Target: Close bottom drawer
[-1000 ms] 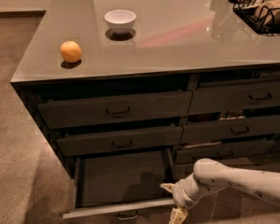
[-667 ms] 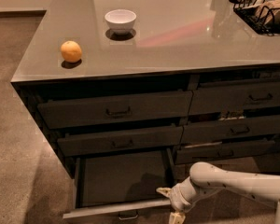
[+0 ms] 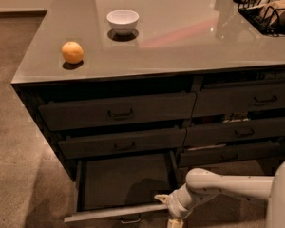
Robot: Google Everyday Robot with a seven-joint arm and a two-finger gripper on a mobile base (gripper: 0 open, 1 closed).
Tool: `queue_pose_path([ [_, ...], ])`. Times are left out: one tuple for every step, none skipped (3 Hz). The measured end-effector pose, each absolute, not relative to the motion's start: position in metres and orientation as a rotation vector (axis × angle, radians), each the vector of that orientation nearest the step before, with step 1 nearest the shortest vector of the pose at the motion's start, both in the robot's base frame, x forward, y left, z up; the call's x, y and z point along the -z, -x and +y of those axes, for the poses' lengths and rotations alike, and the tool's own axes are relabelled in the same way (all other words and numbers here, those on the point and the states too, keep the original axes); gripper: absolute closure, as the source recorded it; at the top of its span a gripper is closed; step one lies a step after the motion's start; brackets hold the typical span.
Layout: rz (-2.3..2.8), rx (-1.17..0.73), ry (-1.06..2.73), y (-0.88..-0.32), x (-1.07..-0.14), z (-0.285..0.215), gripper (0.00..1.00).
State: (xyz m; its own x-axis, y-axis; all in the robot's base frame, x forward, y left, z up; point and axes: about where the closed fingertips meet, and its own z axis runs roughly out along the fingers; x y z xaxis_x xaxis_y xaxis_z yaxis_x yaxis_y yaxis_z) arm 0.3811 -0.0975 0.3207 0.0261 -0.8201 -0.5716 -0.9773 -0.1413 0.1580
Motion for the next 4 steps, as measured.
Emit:
queue_pose_path([
  [1.813,-0.795,2.044,-0.375,-0.291,-0.083,0.18],
  [1.784,-0.77,2.06,-0.371,-0.257,-0.067,0.42],
  [1.783,-0.721,2.078,-0.368,-0.233,-0.062,0.65],
  [1.799,-0.709,2.037,-0.369,-0.215,-0.064,0.95],
])
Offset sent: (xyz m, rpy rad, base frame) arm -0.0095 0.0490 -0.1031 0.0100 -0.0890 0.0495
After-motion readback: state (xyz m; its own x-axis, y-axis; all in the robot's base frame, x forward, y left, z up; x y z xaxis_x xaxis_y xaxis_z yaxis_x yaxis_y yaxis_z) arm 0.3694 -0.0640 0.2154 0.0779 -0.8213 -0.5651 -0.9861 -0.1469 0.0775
